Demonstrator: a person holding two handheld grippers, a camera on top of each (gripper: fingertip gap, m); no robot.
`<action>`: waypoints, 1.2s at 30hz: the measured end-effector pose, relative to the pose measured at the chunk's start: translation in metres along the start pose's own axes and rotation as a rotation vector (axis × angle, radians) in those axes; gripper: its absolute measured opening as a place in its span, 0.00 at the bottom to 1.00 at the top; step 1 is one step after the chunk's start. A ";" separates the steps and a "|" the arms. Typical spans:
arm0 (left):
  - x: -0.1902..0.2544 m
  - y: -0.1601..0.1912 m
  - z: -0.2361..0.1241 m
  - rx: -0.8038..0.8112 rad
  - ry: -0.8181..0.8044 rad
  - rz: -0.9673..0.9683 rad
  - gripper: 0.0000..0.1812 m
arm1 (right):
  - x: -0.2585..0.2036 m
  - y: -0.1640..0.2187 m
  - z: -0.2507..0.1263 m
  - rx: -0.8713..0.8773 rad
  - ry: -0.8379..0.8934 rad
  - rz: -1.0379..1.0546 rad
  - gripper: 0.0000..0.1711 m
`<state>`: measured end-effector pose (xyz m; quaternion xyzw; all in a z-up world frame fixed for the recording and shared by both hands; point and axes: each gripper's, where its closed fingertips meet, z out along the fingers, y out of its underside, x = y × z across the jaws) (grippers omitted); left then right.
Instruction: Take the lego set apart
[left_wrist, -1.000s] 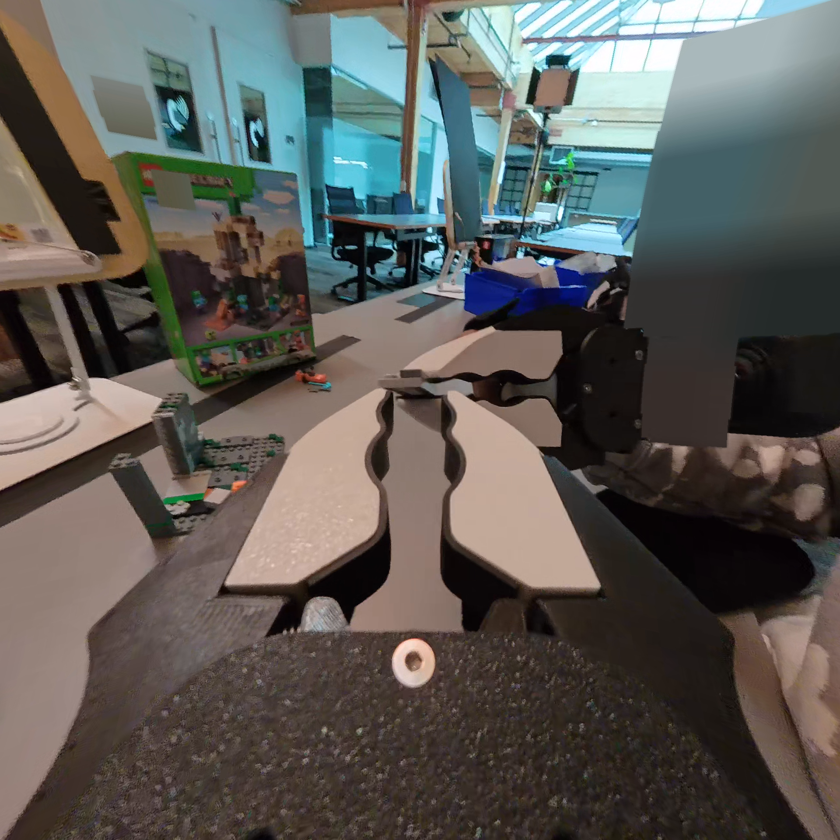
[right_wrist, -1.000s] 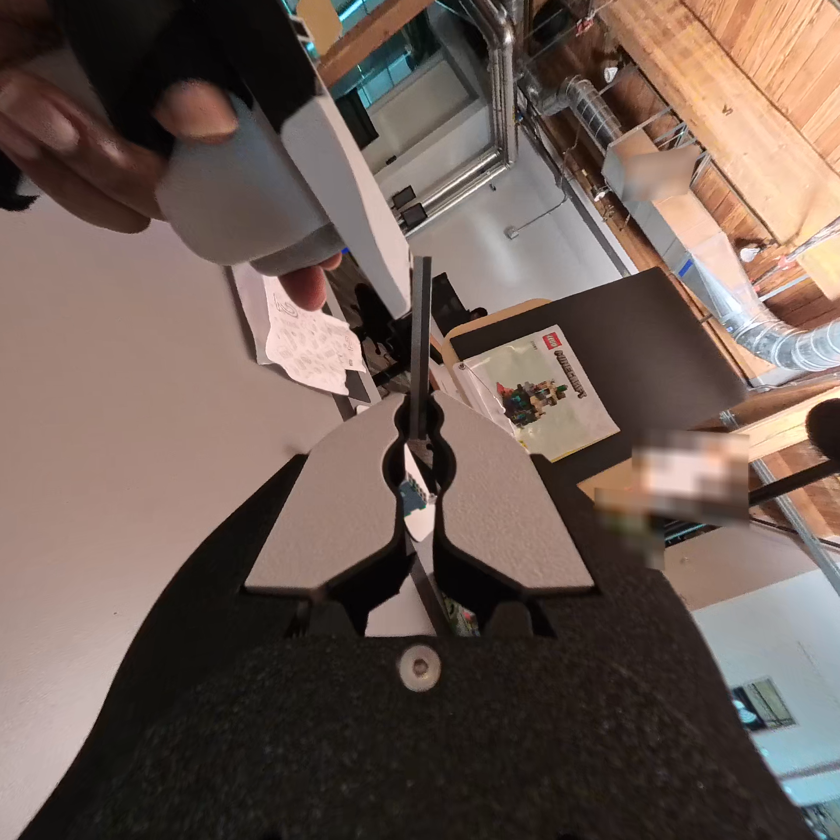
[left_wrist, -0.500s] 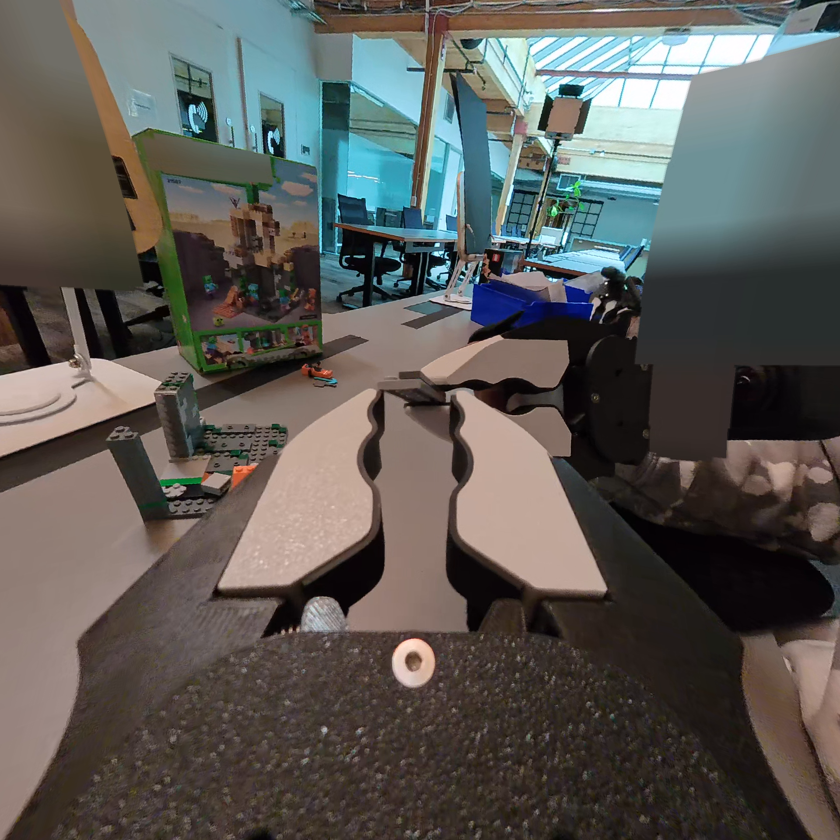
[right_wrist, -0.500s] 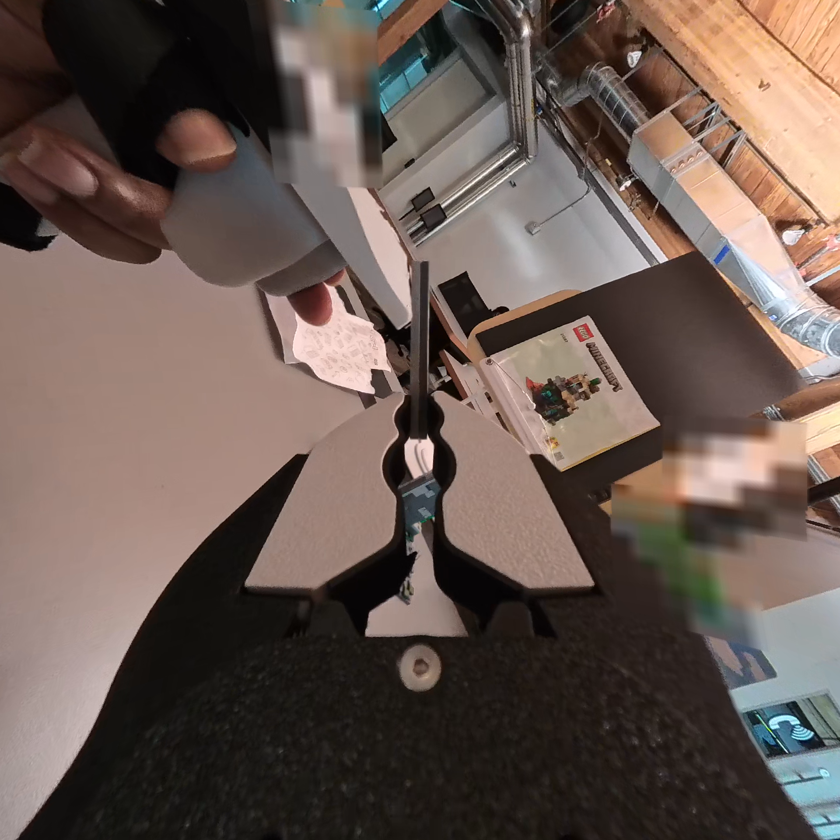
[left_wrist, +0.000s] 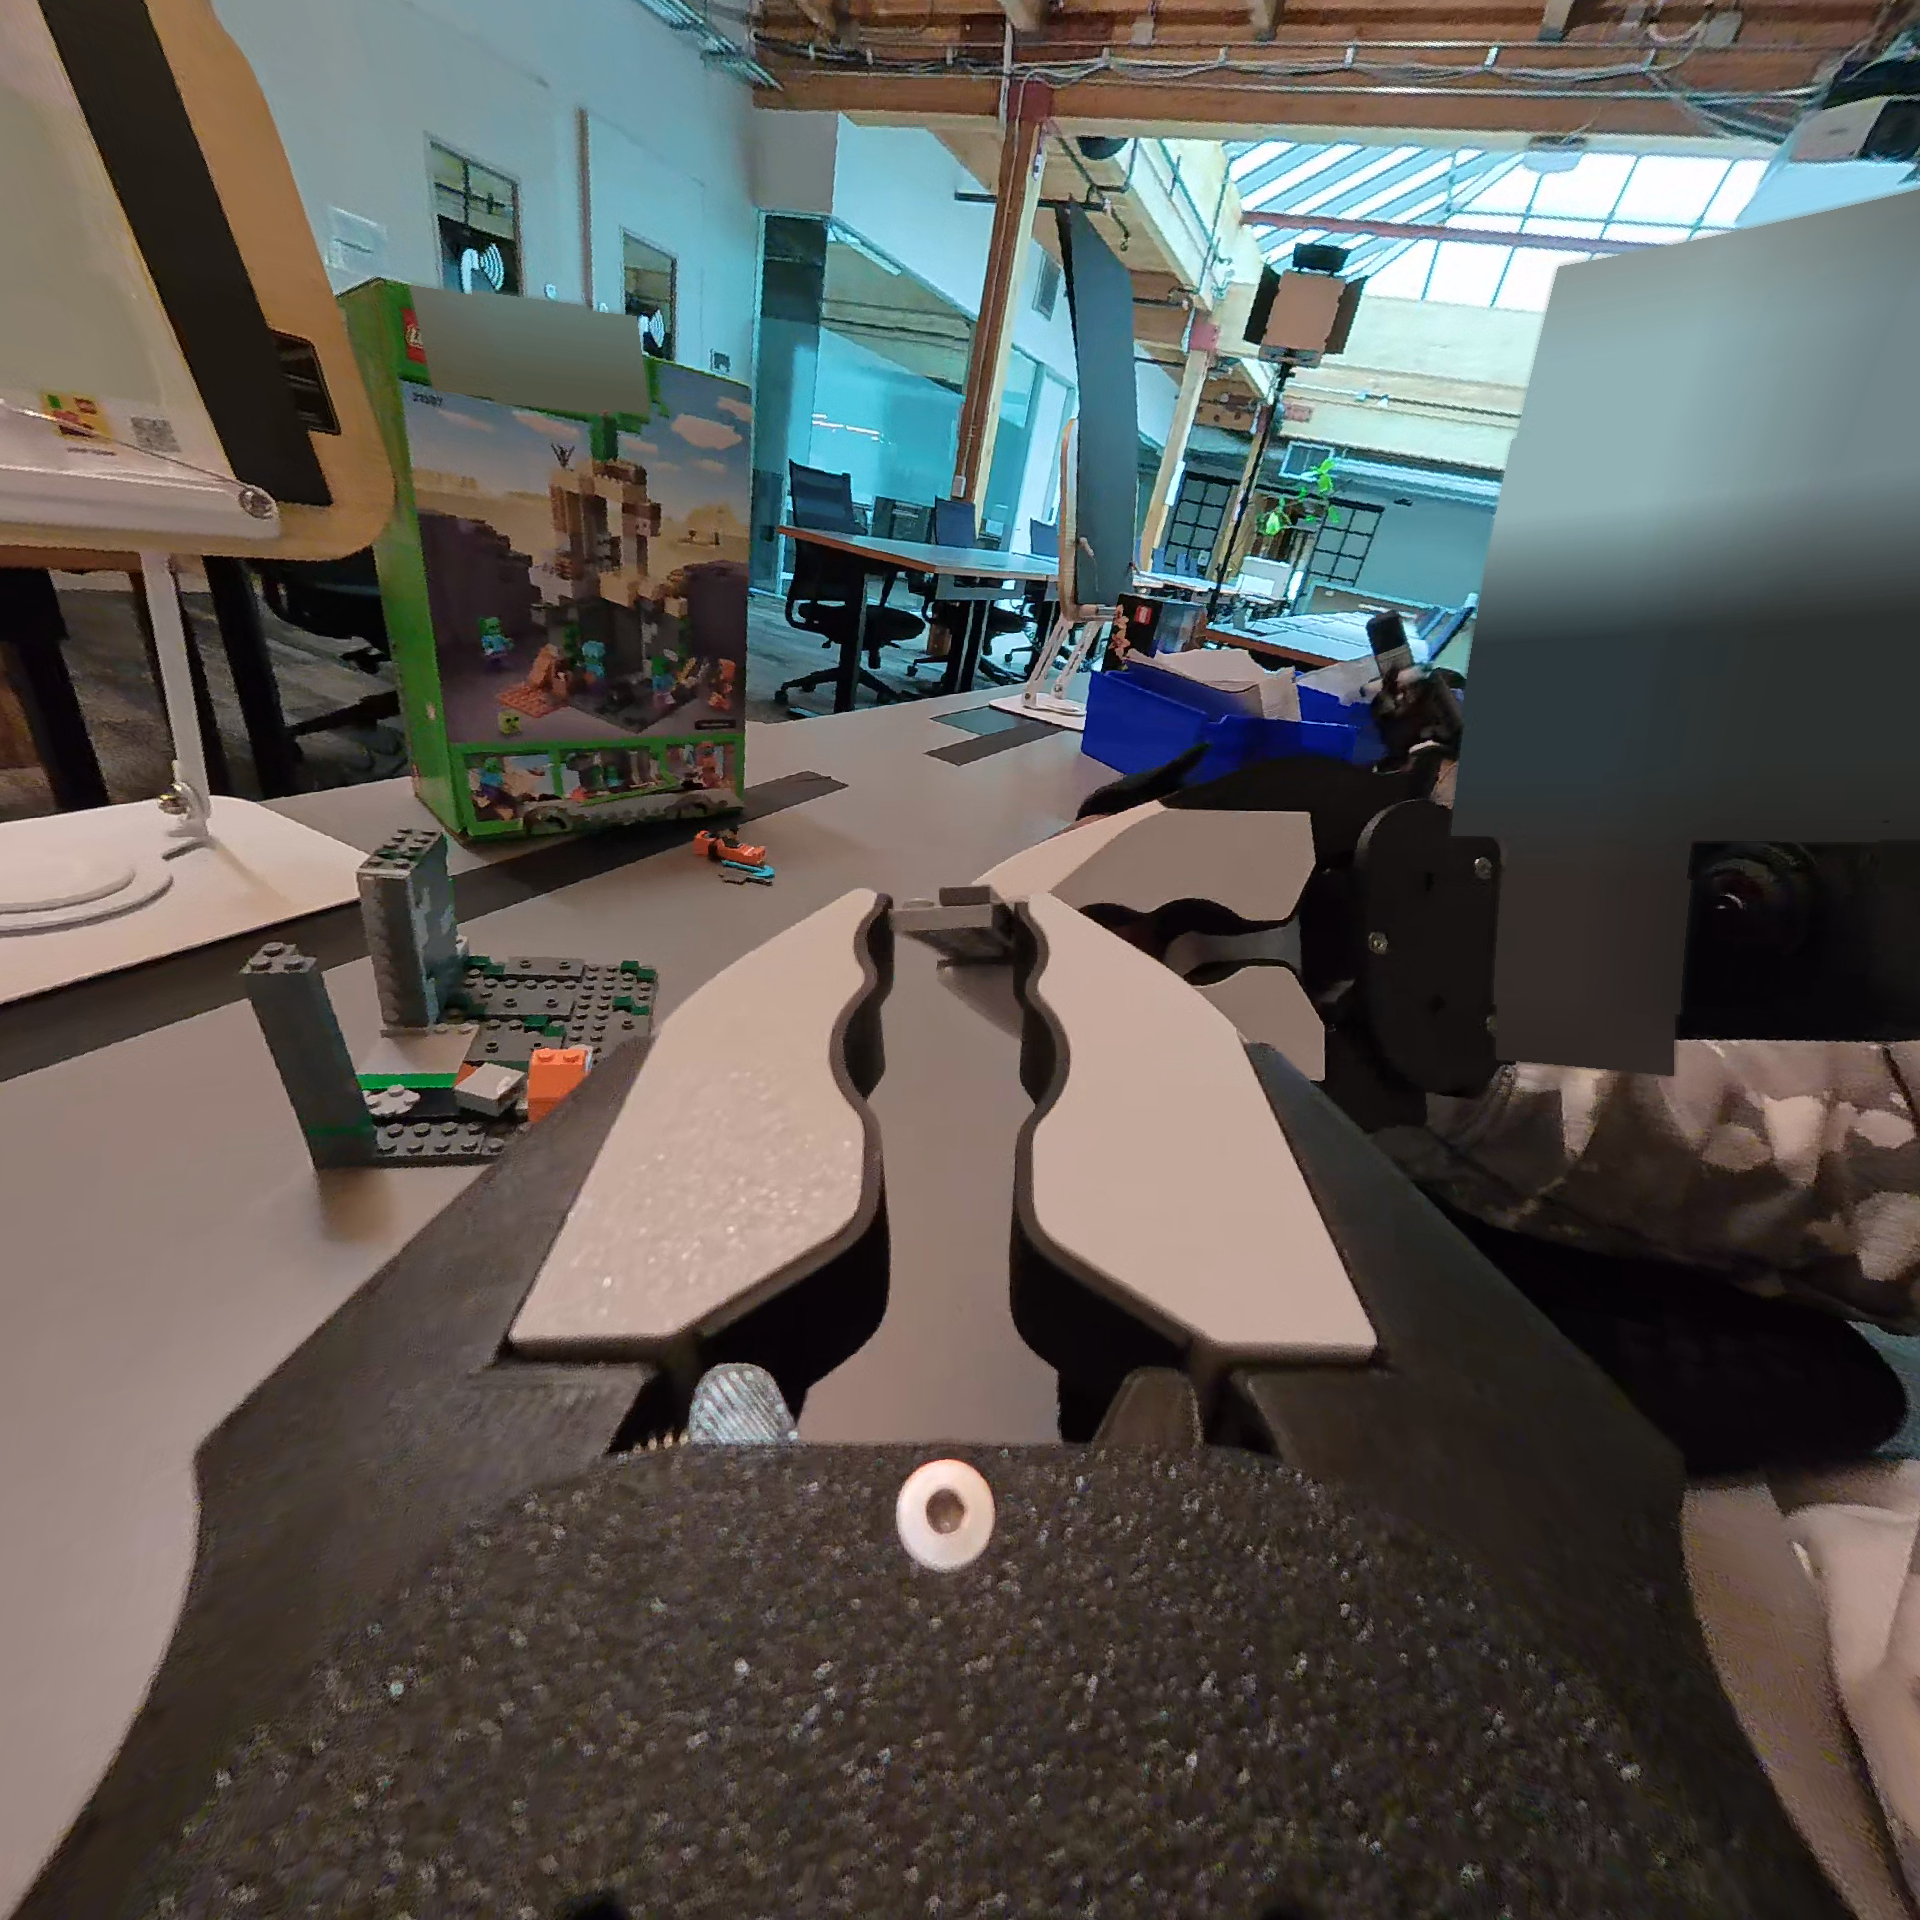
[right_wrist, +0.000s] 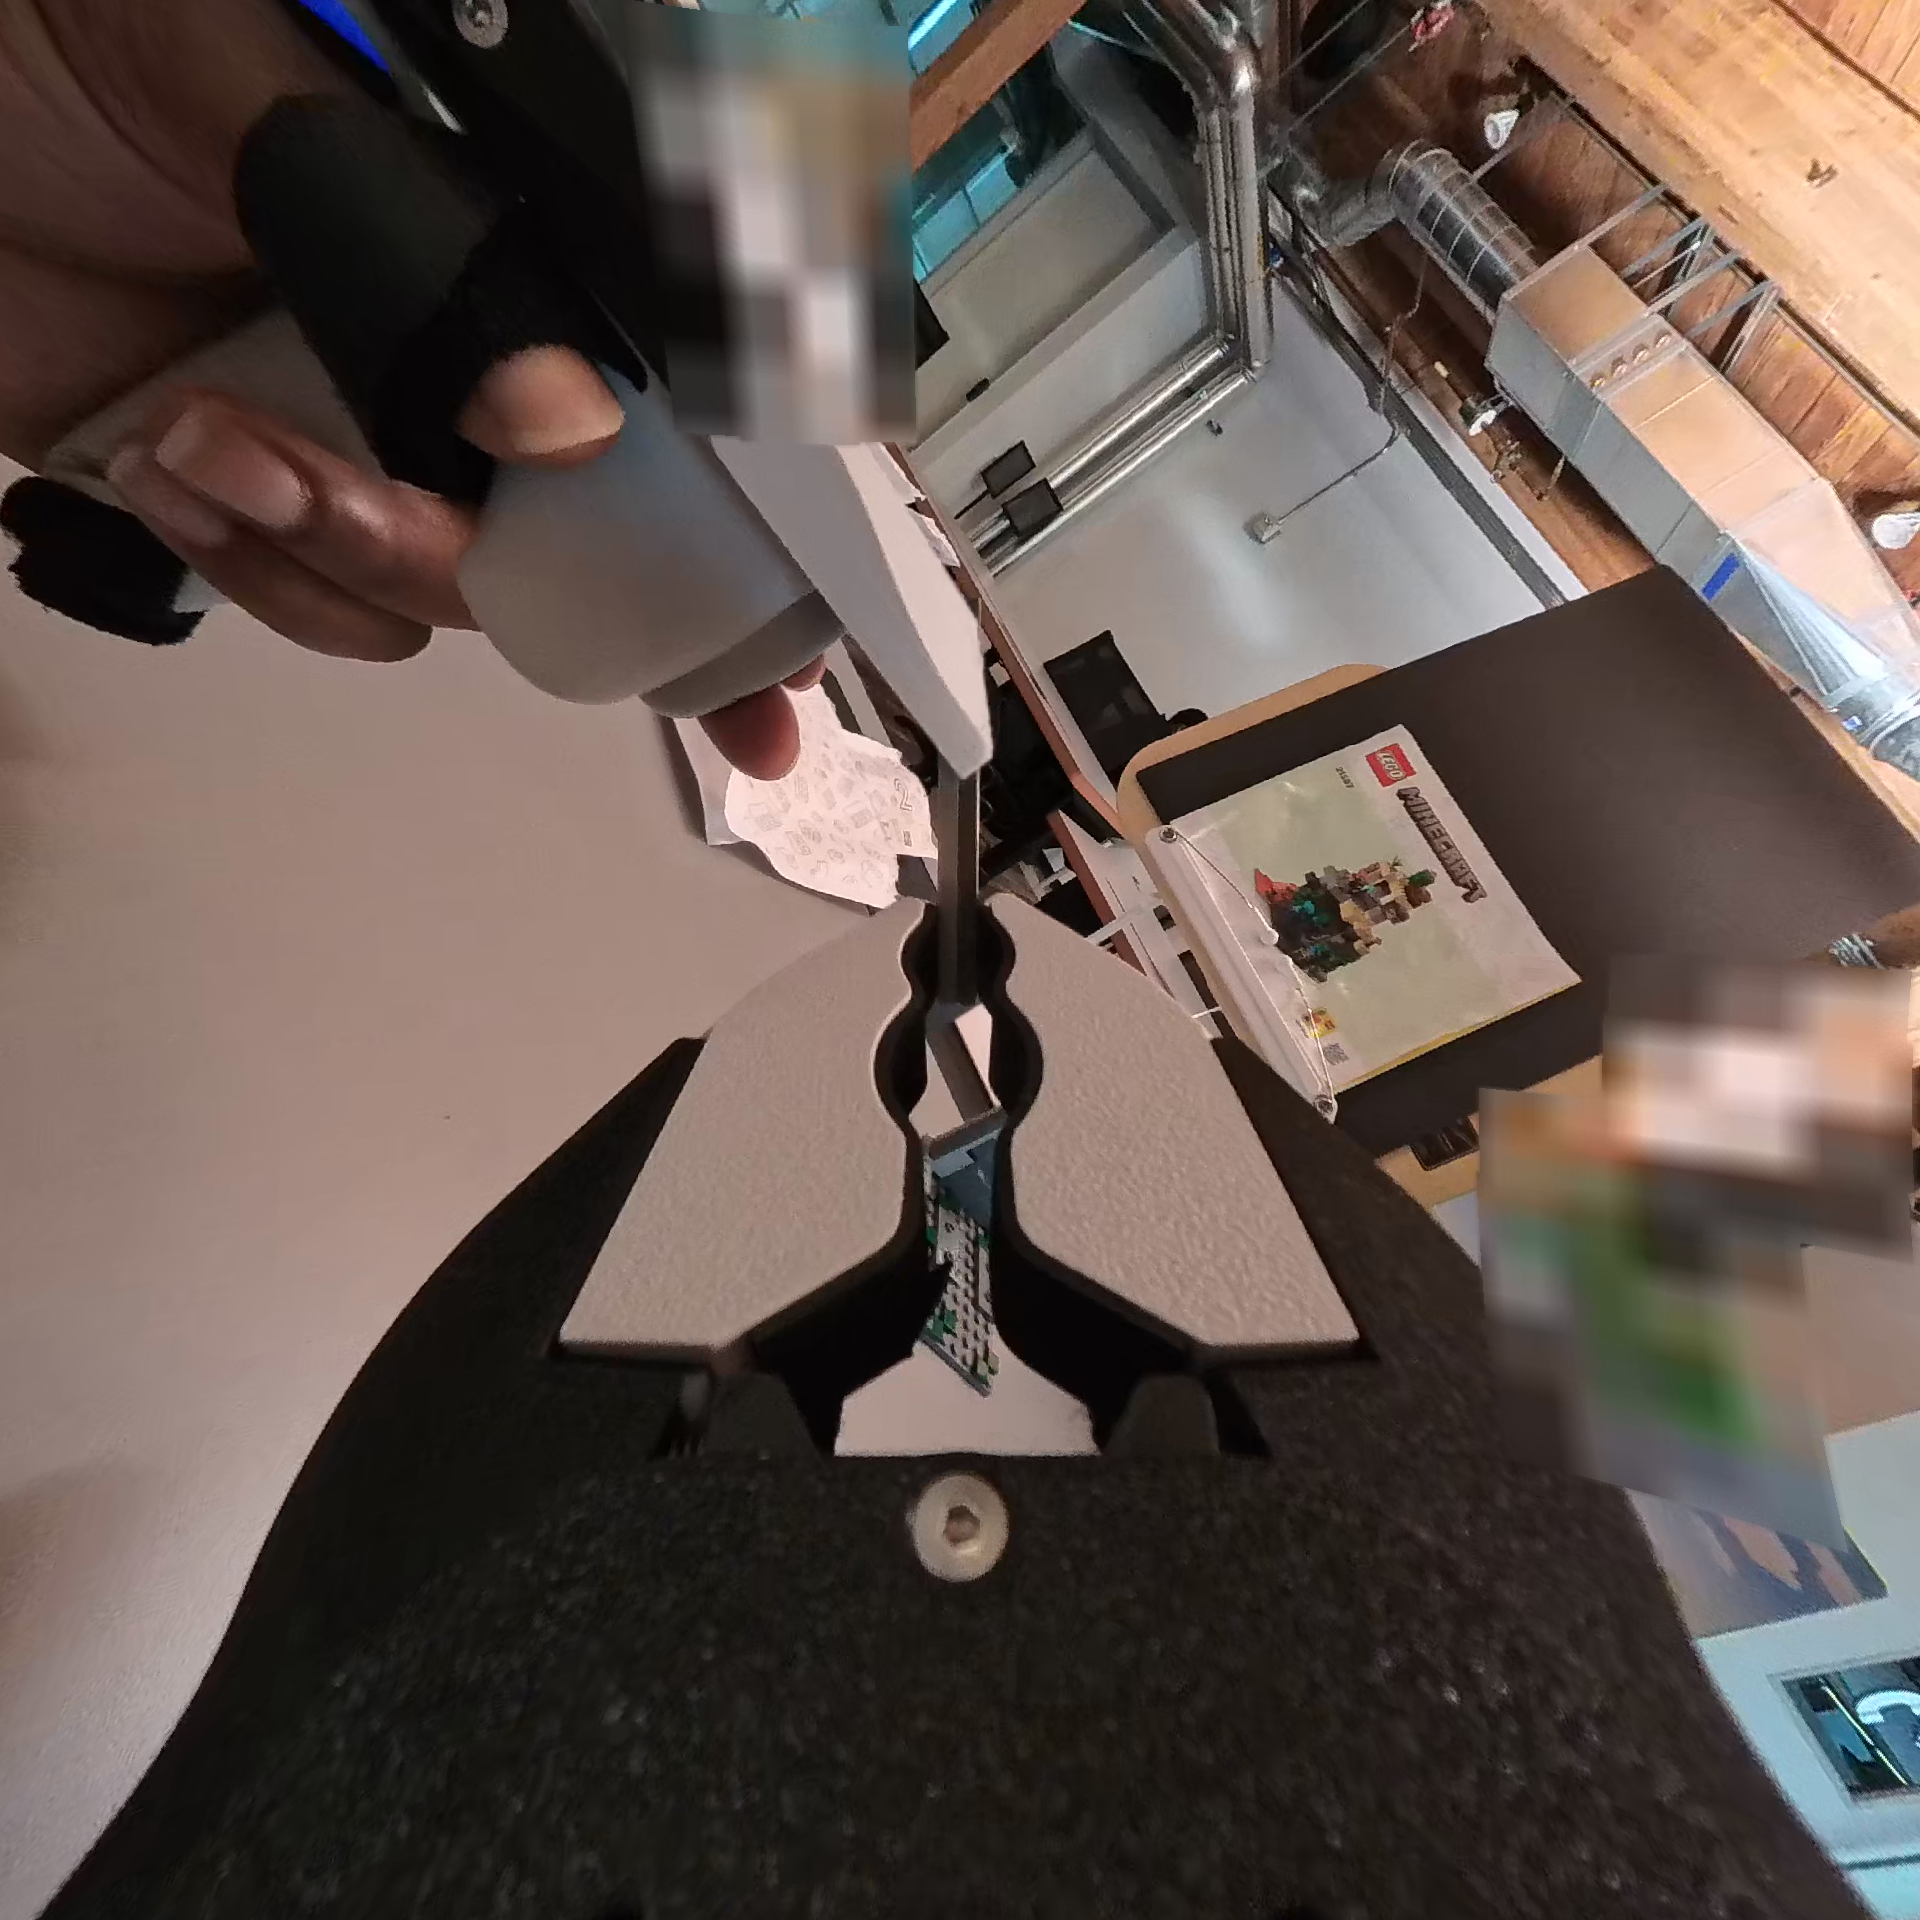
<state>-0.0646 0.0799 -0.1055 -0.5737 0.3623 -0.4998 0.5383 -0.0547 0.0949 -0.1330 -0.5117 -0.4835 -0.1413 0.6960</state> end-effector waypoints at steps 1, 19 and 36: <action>0.000 0.000 0.000 0.000 -0.003 0.010 0.12 | 0.000 0.000 0.000 0.001 0.001 0.002 0.03; 0.006 0.001 0.002 0.011 0.027 -0.002 0.13 | 0.005 -0.002 -0.004 0.013 0.002 0.034 0.04; 0.003 0.013 -0.001 -0.117 0.003 0.143 0.09 | -0.017 0.002 -0.008 0.010 -0.270 0.275 0.06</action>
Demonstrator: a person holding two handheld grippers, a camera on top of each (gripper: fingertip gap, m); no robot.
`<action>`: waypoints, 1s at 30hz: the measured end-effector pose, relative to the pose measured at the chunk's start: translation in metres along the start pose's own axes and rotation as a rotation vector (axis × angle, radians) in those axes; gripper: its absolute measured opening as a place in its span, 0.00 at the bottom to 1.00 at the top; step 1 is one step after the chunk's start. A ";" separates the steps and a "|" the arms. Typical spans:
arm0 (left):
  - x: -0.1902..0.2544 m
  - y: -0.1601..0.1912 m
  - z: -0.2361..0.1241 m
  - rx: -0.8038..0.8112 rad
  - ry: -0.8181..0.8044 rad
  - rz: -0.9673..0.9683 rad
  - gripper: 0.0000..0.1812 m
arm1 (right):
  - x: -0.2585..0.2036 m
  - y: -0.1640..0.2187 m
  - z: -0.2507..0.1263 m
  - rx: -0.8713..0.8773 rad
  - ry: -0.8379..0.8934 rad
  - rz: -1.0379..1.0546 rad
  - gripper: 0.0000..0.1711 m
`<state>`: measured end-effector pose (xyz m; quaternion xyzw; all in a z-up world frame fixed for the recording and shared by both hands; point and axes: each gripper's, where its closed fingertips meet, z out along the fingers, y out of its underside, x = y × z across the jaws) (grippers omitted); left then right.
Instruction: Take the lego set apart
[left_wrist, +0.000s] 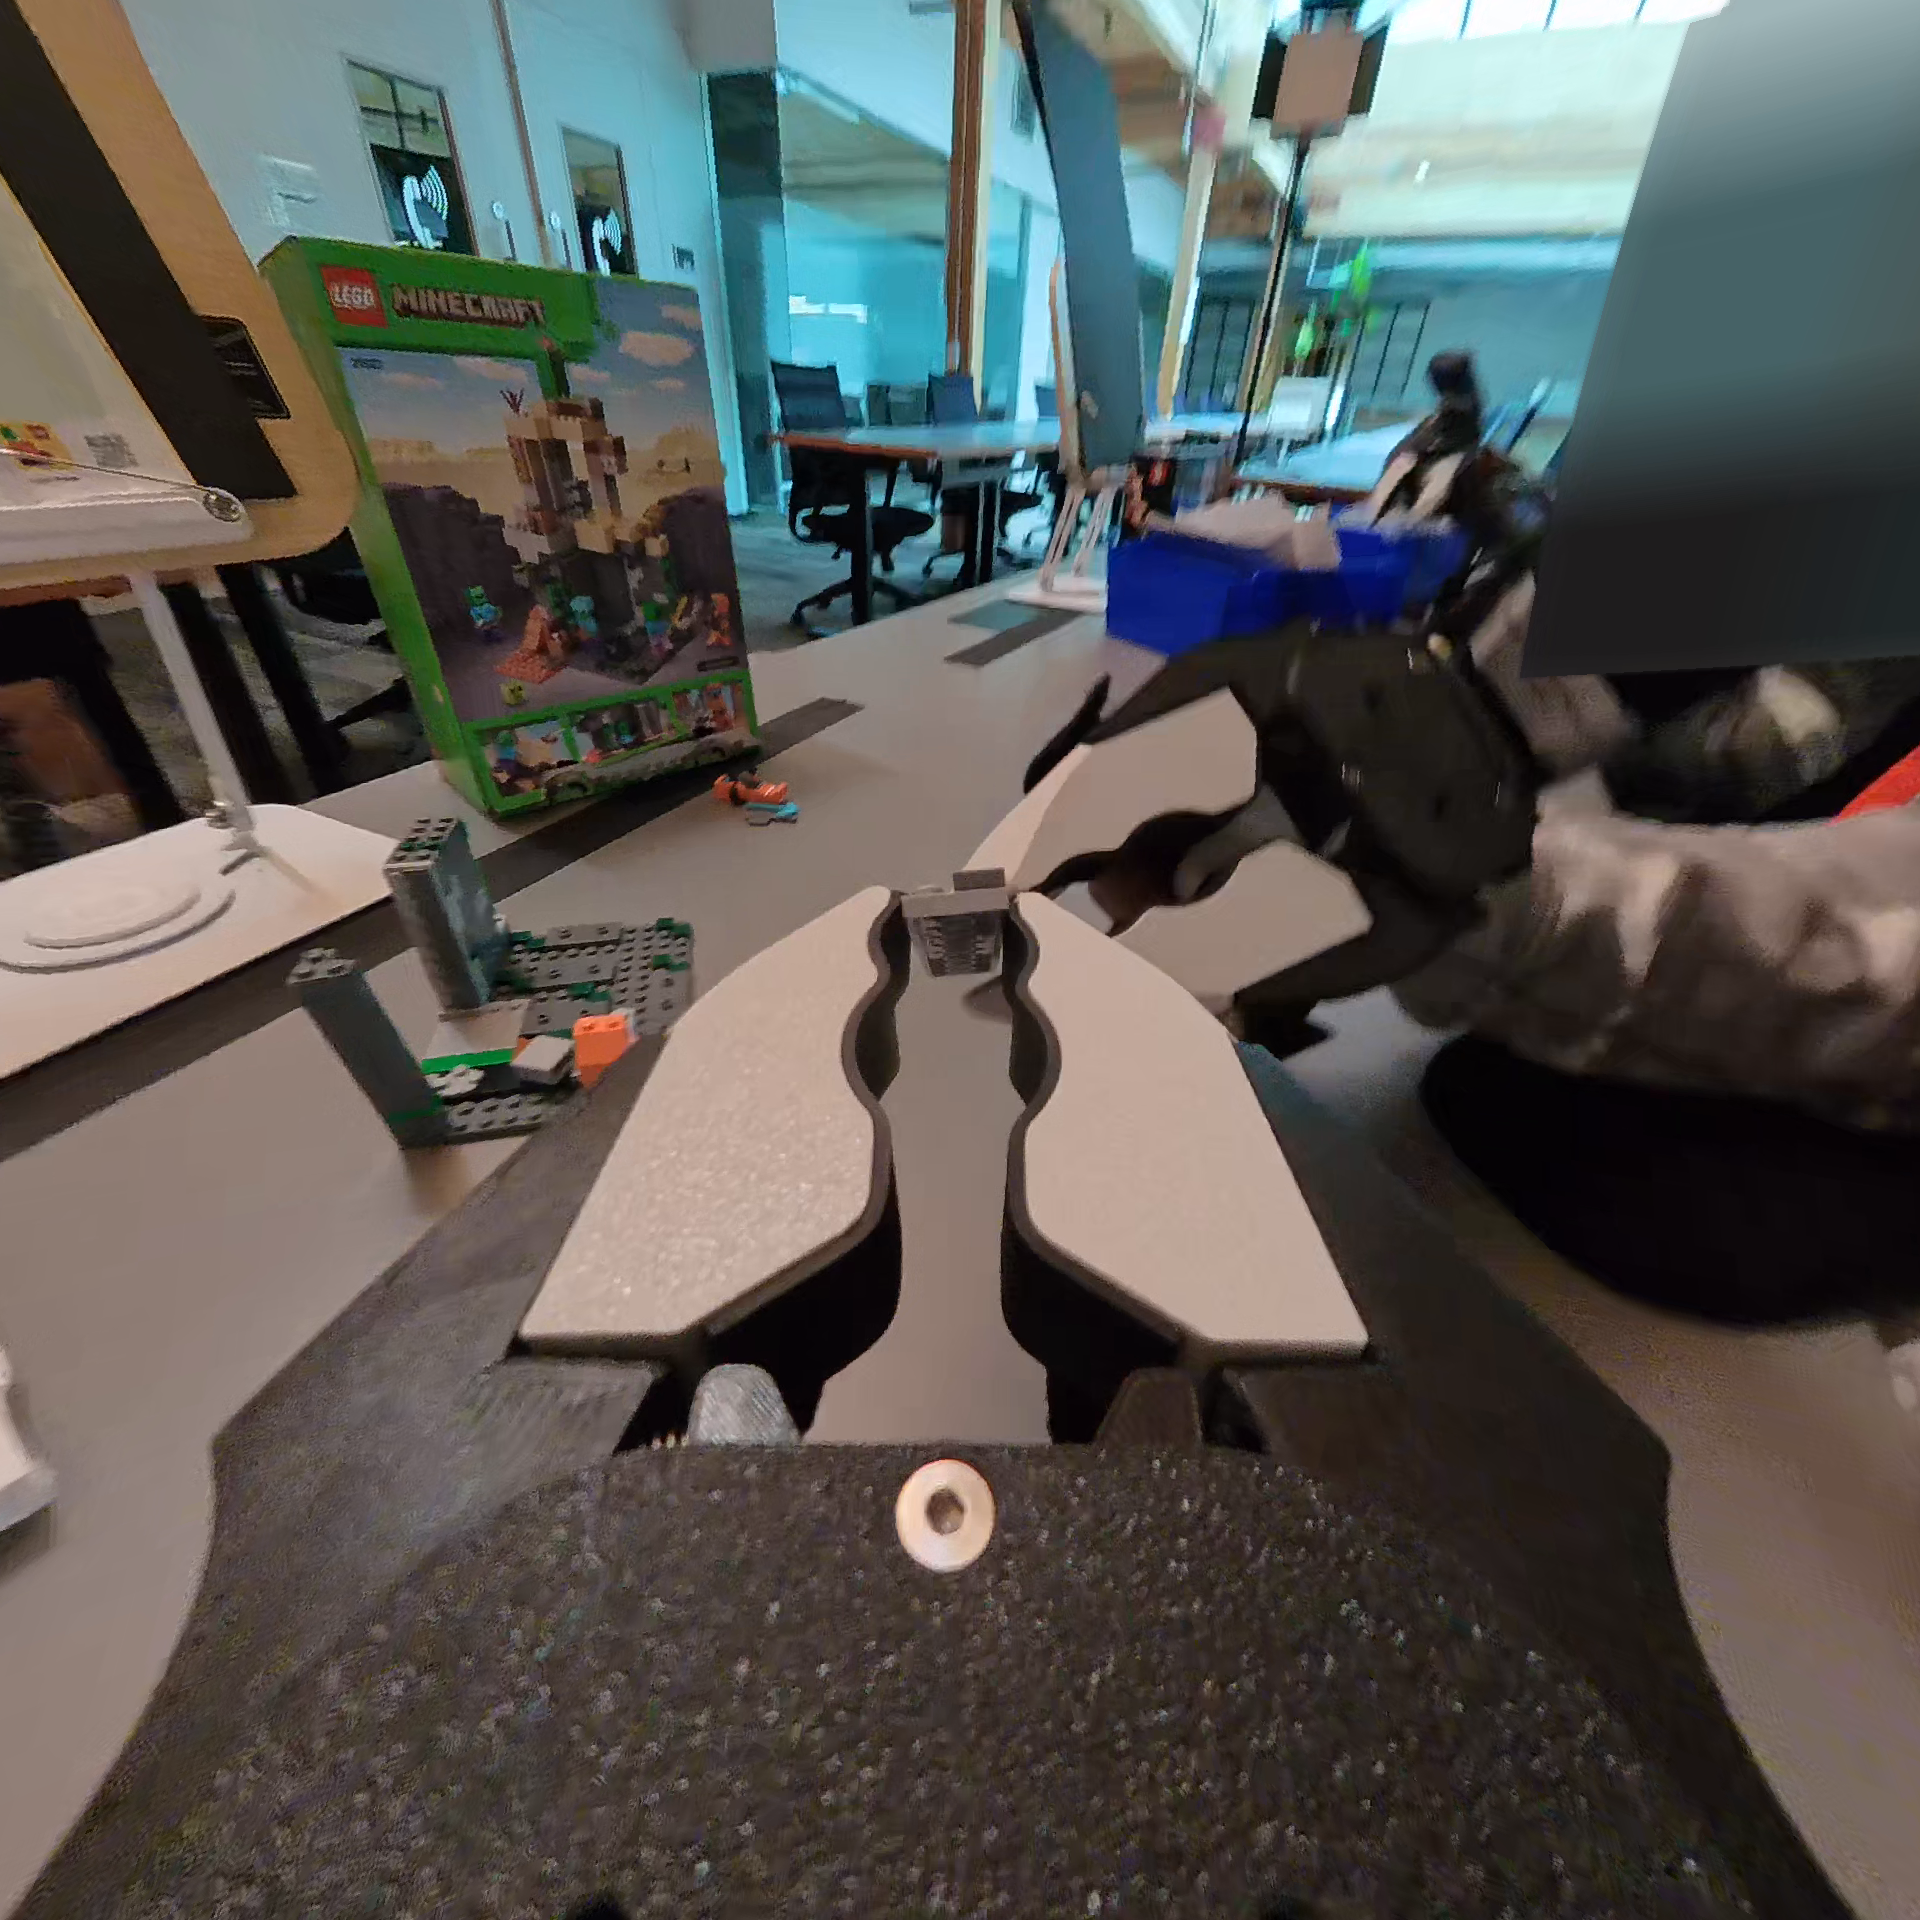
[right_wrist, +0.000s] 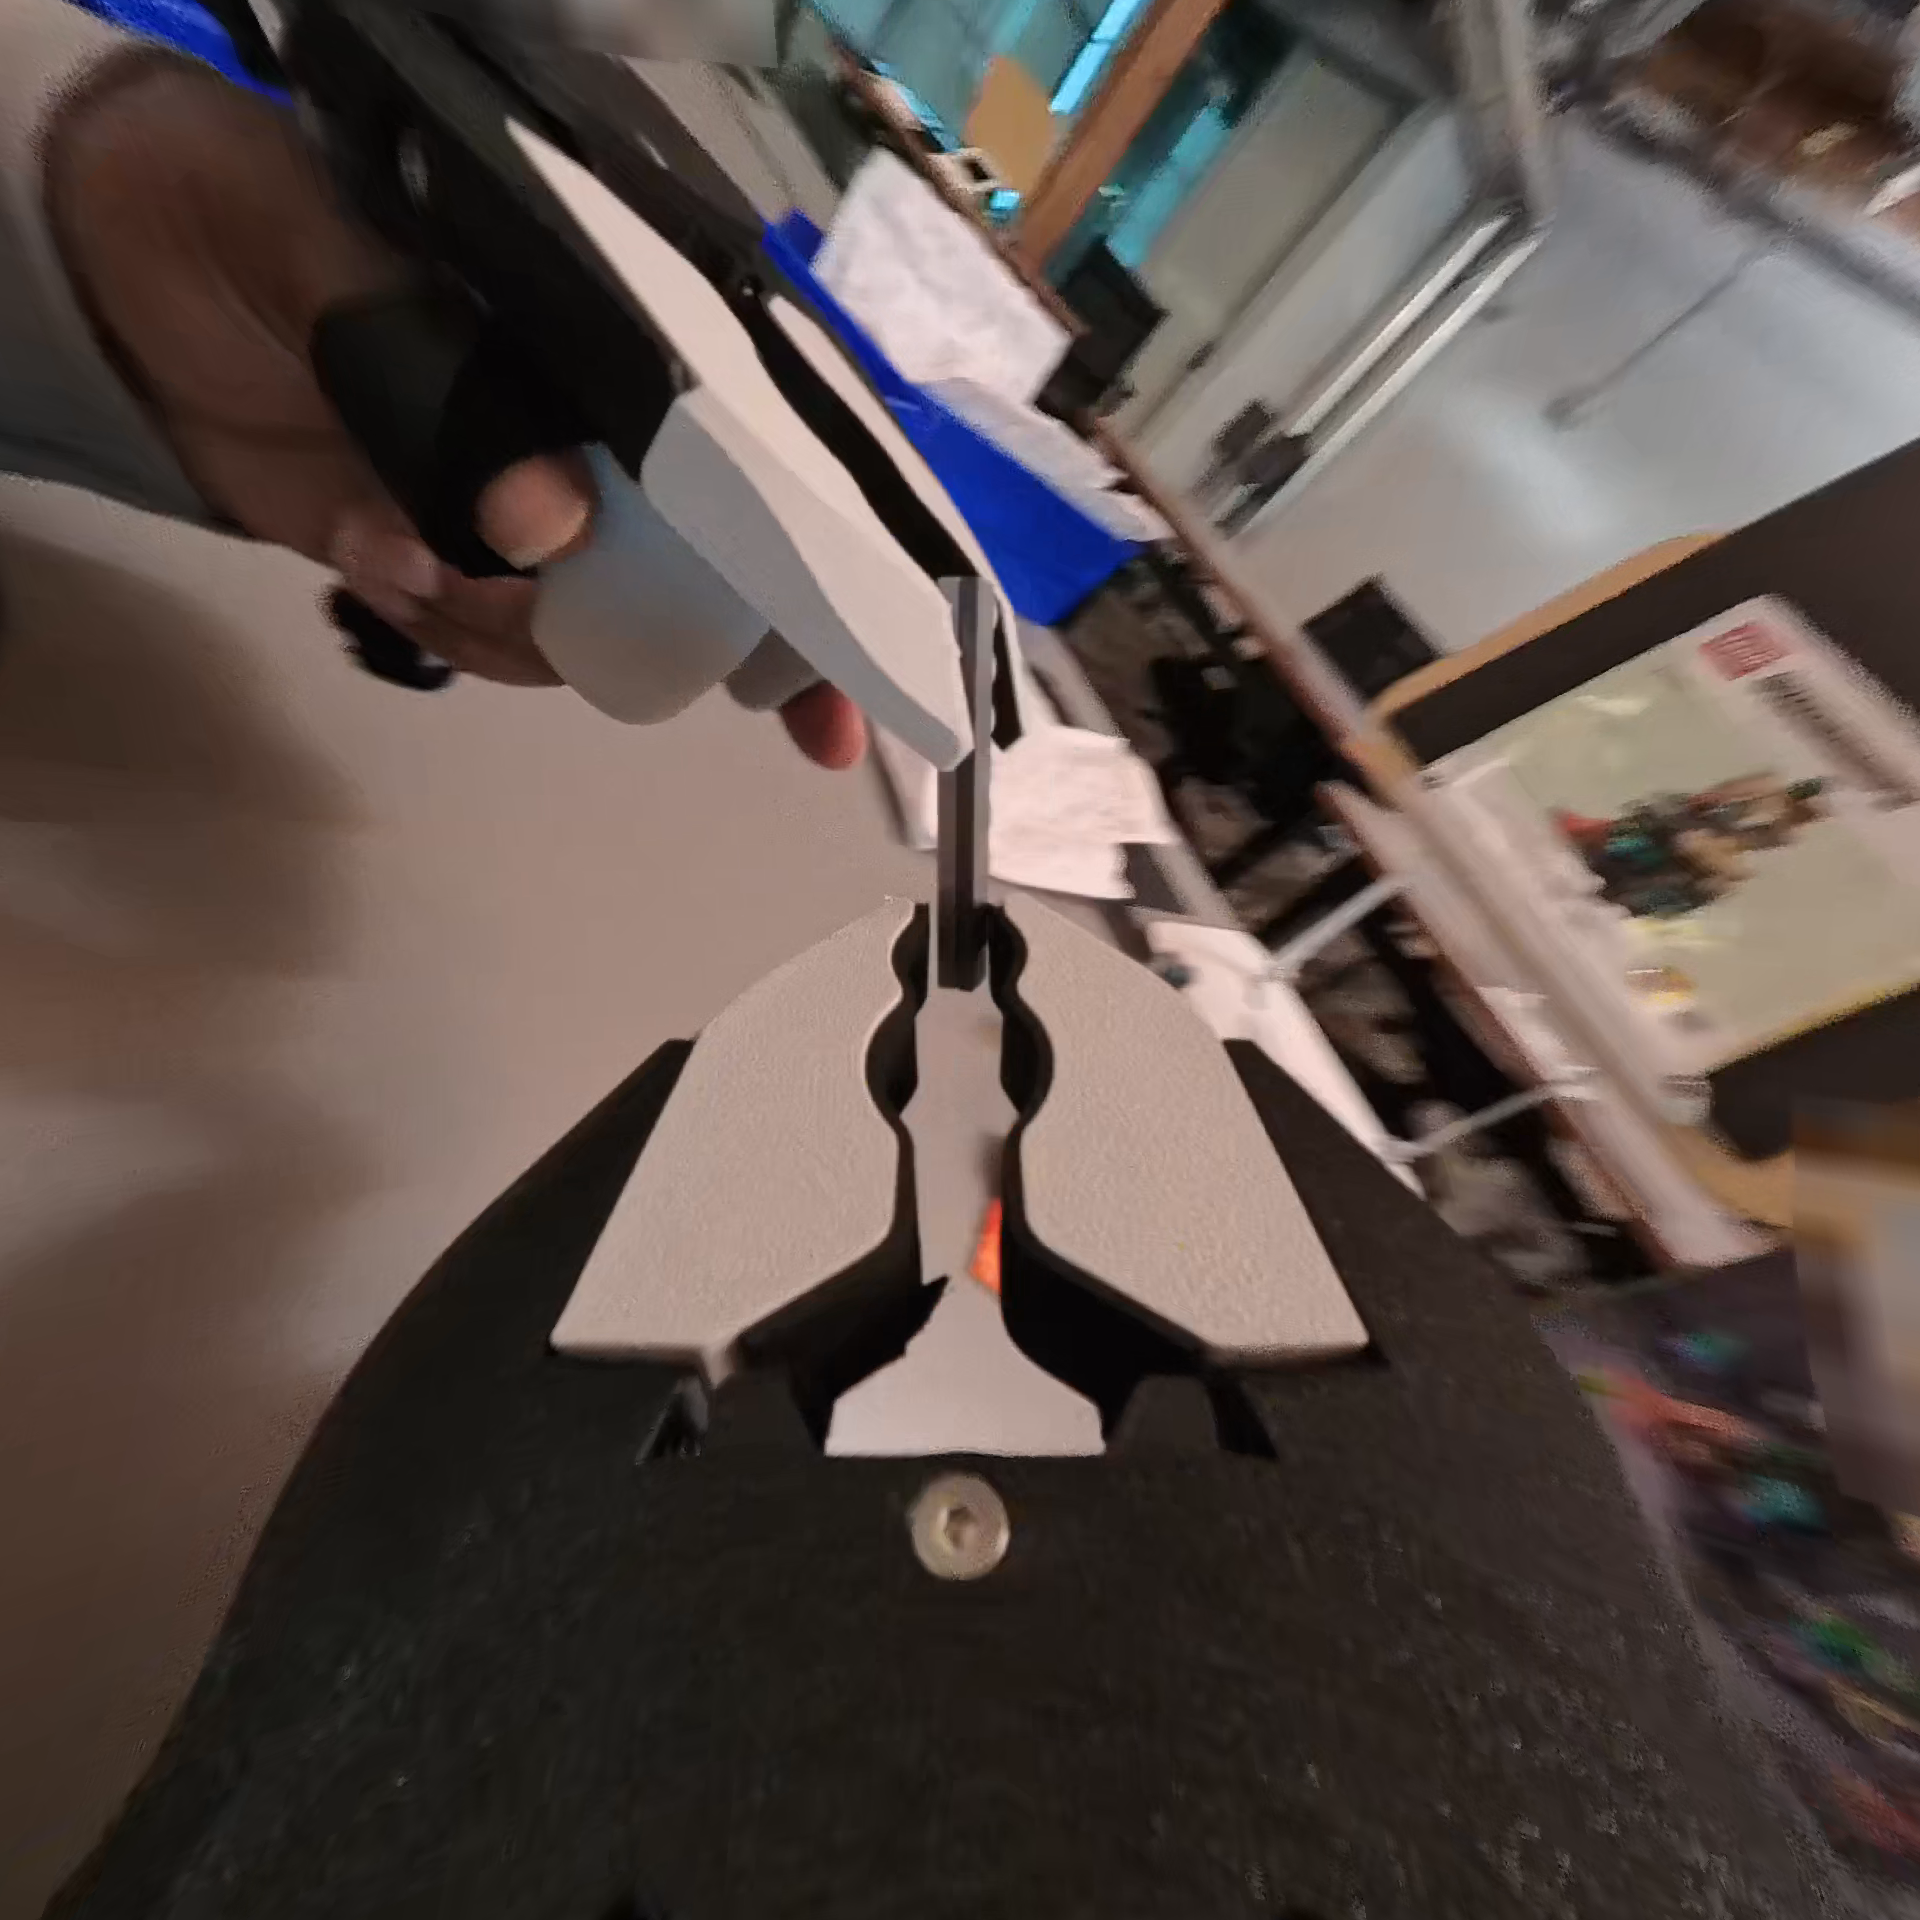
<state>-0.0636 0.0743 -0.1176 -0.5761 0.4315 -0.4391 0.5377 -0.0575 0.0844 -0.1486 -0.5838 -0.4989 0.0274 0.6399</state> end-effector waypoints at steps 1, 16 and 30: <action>-0.001 0.004 0.000 -0.034 -0.011 0.046 0.09 | -0.004 0.002 -0.002 0.001 -0.078 0.064 0.07; 0.037 0.080 0.002 -0.452 0.194 0.448 0.09 | -0.061 0.001 -0.025 -0.044 -0.541 0.158 0.06; 0.030 0.093 -0.006 -0.618 0.137 0.509 0.09 | -0.072 0.005 -0.025 -0.140 -0.579 0.091 0.00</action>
